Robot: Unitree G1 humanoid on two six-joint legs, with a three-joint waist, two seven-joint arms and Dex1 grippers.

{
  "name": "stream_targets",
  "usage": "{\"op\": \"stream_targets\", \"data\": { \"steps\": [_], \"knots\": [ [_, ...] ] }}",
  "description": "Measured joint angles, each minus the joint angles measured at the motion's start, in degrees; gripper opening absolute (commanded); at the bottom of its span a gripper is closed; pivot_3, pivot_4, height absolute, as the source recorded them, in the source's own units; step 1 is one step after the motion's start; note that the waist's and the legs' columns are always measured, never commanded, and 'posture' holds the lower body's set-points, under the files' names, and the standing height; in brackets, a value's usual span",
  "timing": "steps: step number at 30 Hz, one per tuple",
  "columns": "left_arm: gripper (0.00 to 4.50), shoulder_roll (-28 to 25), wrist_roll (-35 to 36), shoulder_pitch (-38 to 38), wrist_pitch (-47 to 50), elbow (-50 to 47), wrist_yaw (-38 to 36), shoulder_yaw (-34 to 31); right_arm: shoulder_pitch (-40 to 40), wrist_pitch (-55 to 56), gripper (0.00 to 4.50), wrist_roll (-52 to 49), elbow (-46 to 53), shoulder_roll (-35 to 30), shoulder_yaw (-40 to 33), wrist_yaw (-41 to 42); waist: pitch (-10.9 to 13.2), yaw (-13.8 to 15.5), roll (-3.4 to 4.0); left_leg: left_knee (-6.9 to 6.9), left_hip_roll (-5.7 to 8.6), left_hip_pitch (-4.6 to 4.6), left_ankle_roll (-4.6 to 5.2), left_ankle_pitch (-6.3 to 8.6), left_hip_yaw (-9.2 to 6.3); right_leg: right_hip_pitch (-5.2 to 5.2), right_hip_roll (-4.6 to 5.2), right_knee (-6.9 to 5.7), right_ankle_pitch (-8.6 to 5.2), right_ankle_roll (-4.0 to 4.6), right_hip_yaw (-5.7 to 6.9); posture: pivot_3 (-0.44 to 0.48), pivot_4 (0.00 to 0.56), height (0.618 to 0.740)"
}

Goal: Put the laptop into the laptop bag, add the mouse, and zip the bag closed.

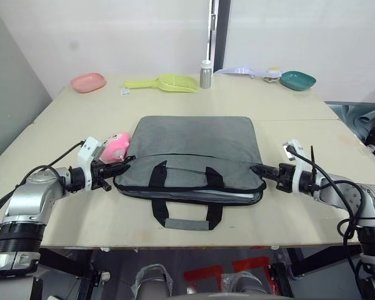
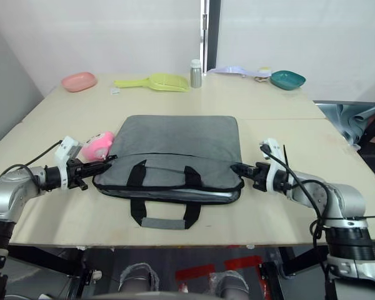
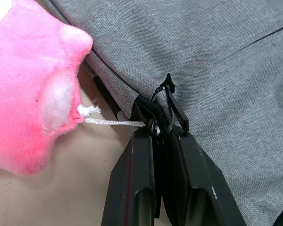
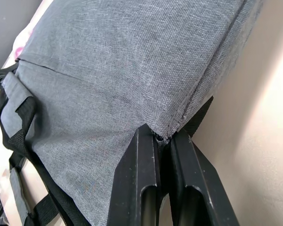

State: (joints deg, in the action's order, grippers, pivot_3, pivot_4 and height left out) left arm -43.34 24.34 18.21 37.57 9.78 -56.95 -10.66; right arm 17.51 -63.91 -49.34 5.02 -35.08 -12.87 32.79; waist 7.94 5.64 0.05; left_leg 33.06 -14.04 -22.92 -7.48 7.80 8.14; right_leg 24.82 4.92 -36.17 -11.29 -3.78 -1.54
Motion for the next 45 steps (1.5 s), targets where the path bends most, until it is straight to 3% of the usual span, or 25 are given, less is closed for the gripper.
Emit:
{"op": "stream_targets", "data": {
  "steps": [1, 3, 8, 13, 14, 20, 23, 27, 32, 38, 41, 45],
  "knots": [
    [0.01, -0.1, 0.0, 0.0, 0.0, 0.0, -0.1, 0.0, 0.0, 0.0, 0.01, 0.2, 0.0, 0.0, 0.0, 0.2, 0.0, 0.0, 0.00, 0.00, 0.00, 0.00, 0.00, 0.00, 0.00, 0.00, 0.00, 0.01, 0.00, 0.00, 0.00, 0.000, 0.150, 0.740],
    [1.03, -0.2, 0.1, 0.0, 0.1, 0.0, -0.3, 0.0, 0.0, 0.1, 0.81, 0.3, 0.0, 0.0, -0.1, 0.4, 0.0, 0.0, 0.00, 0.00, 0.00, -0.01, 0.00, 0.00, 0.01, 0.00, 0.00, 0.02, 0.00, 0.00, 0.00, 0.000, 0.150, 0.740],
    [2.81, -1.5, 1.0, -0.8, 1.2, -0.1, -2.9, 0.0, -0.5, 6.0, 2.54, 3.9, 0.0, -0.9, -0.5, 1.4, 0.0, 0.0, 0.00, -0.01, 0.00, -0.03, 0.00, 0.00, 0.01, 0.02, 0.00, 0.03, 0.00, 0.00, 0.00, 0.000, 0.150, 0.740],
    [4.50, -6.2, 2.3, -4.3, 1.3, 0.1, -5.0, -3.3, -4.6, 13.0, 4.22, 7.9, 0.0, -6.3, -2.4, 5.5, 0.0, 0.0, -0.01, -0.09, 0.00, -0.07, 0.01, 0.01, 0.01, 0.03, -0.01, 0.18, 0.00, -0.01, 0.02, 0.000, 0.150, 0.740],
    [4.50, -7.1, 2.7, -4.7, 1.0, 0.4, -5.7, -4.7, -5.1, 14.7, 4.48, 8.8, 0.0, -7.5, -2.8, 7.0, 0.0, 0.0, -0.01, -0.10, -0.01, -0.07, 0.02, 0.01, 0.02, 0.04, -0.01, 0.18, -0.01, -0.01, 0.02, 0.000, 0.150, 0.740],
    [4.50, -12.0, 1.7, -2.3, -11.3, 10.3, -8.6, -10.8, -8.2, 25.3, 4.48, 12.2, -0.2, -17.7, -4.2, 21.3, 0.0, 0.0, -0.03, -0.05, -0.02, -0.01, 0.05, 0.02, 0.03, 0.00, 0.00, 0.14, -0.01, -0.02, 0.00, 0.000, 0.150, 0.740],
    [4.50, -16.5, -3.2, 1.9, -22.7, 23.1, -9.9, -10.5, -8.4, 33.3, 4.48, 16.3, -4.1, -23.7, -4.4, 28.6, -0.1, 0.0, -0.18, 0.00, -0.04, 0.00, 0.08, 0.02, 0.03, -0.03, -0.02, 0.17, -0.01, -0.02, 0.00, 0.000, 0.150, 0.740],
    [4.50, -18.4, -7.6, 8.2, -32.9, 35.0, -10.4, -8.6, -2.7, 38.4, 4.48, 17.4, -10.9, -24.3, -4.9, 33.0, -0.1, -0.1, -0.25, 0.12, -0.02, 0.00, 0.13, 0.02, 0.04, -0.03, 0.02, 0.06, 0.00, 0.00, -0.01, 0.000, 0.150, 0.740],
    [4.50, -18.5, -9.0, 11.3, -34.7, 42.5, -13.0, -7.2, 0.6, 40.3, 4.48, 20.2, -13.1, -24.6, -1.7, 35.5, -0.1, -0.1, -0.26, 0.15, -0.05, -0.02, 0.14, 0.02, 0.04, -0.02, 0.00, 0.01, 0.01, 0.03, 0.01, 0.000, 0.150, 0.740],
    [4.50, -16.3, -8.8, 14.8, -33.1, 43.4, -14.8, -6.2, 10.8, 34.5, 4.48, 17.5, -6.6, -14.0, 6.6, 34.8, -0.1, -0.3, -0.24, 0.38, -0.14, 0.04, 0.13, 0.01, 0.02, 0.08, -0.04, -0.47, -0.02, 0.11, -0.03, 0.000, 0.150, 0.740],
    [4.50, -15.2, -8.9, 15.5, -32.7, 43.7, -14.8, -5.9, 16.9, 33.4, 4.48, 18.2, -6.0, -5.2, 11.5, 32.0, -0.1, -0.4, -0.24, 0.46, -0.13, 0.03, 0.13, 0.01, 0.02, 0.11, -0.04, -0.59, -0.02, 0.13, -0.04, 0.000, 0.150, 0.740],
    [4.50, -12.2, -8.9, 17.8, -31.9, 42.9, -13.7, -4.8, 24.2, 36.1, 3.35, 21.9, -7.0, 8.6, 21.4, 29.6, -0.1, -0.2, -0.24, 0.49, -0.13, -0.02, 0.08, 0.01, -0.02, 0.19, -0.01, -0.80, -0.12, 0.29, 0.02, 0.000, 0.150, 0.740]
  ]
}}
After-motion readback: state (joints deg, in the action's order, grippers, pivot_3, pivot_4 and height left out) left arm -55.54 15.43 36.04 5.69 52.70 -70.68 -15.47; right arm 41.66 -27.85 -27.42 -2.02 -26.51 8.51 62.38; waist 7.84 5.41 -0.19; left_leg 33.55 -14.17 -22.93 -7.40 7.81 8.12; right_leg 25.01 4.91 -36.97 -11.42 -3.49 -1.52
